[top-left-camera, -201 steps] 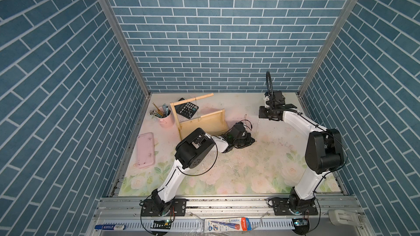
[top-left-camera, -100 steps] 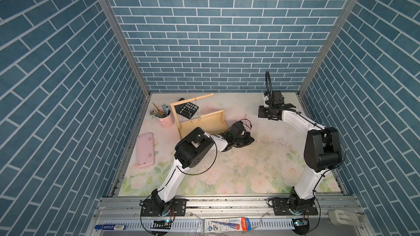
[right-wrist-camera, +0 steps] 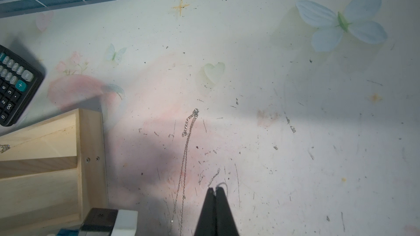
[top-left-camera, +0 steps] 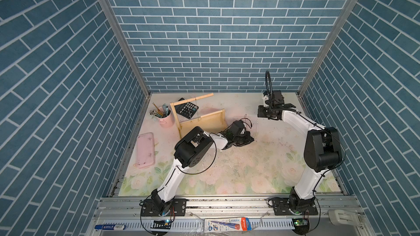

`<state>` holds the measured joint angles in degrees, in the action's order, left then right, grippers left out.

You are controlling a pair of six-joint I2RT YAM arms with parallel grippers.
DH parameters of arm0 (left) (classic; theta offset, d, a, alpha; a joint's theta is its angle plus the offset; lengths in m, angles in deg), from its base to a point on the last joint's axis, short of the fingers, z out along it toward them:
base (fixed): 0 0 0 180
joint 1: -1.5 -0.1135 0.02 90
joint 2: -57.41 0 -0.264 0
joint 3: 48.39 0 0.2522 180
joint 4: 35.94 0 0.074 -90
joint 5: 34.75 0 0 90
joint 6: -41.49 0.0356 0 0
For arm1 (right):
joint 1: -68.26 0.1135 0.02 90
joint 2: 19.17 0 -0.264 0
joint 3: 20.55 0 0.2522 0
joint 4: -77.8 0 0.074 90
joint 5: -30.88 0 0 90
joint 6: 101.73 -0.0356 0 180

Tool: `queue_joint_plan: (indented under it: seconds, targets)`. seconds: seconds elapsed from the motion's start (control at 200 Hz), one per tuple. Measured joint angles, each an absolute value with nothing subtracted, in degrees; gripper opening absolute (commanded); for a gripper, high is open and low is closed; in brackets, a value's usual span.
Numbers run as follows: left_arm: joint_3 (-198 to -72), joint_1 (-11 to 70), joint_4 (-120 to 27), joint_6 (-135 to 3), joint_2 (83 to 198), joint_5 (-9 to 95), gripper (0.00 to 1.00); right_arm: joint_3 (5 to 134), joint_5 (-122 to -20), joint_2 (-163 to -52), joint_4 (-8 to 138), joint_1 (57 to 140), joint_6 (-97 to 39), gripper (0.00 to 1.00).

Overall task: Take the necklace off the jewelry display stand
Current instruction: Place the necklace at the center of the board.

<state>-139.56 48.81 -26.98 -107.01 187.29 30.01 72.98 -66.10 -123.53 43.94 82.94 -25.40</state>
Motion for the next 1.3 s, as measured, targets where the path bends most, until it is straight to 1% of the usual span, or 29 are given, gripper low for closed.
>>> queue_joint_plan:
  seconds: [0.21, 0.63, 0.765, 0.835, 1.025, 1.295]
  targets:
    - [-140.34, 48.61, -29.15, -106.03, 187.31, 29.45, 0.11, 72.98, -66.49, -123.53, 44.13, 82.94, -25.40, 0.00]
    - [-141.28, 48.33, -31.07, -104.72, 187.31, 28.61, 0.12, 72.98, -67.08, -123.53, 45.45, 82.94, -25.43, 0.00]
    - [-141.46, 48.24, -31.22, -104.43, 187.29, 28.37, 0.17, 72.98, -67.15, -123.55, 45.47, 82.94, -25.43, 0.00]
    - [-141.59, 48.24, -31.11, -104.35, 187.29, 28.18, 0.22, 72.98, -67.17, -123.55, 45.47, 82.94, -25.45, 0.00]
    - [-143.29, 48.11, -32.86, -103.19, 187.31, 28.24, 0.27, 72.98, -67.32, -123.55, 45.49, 82.94, -25.43, 0.00]
    - [-148.32, 46.67, -36.84, -98.97, 187.56, 28.51, 0.41, 72.98, -67.50, -123.55, 45.47, 82.94, -25.45, 0.00]
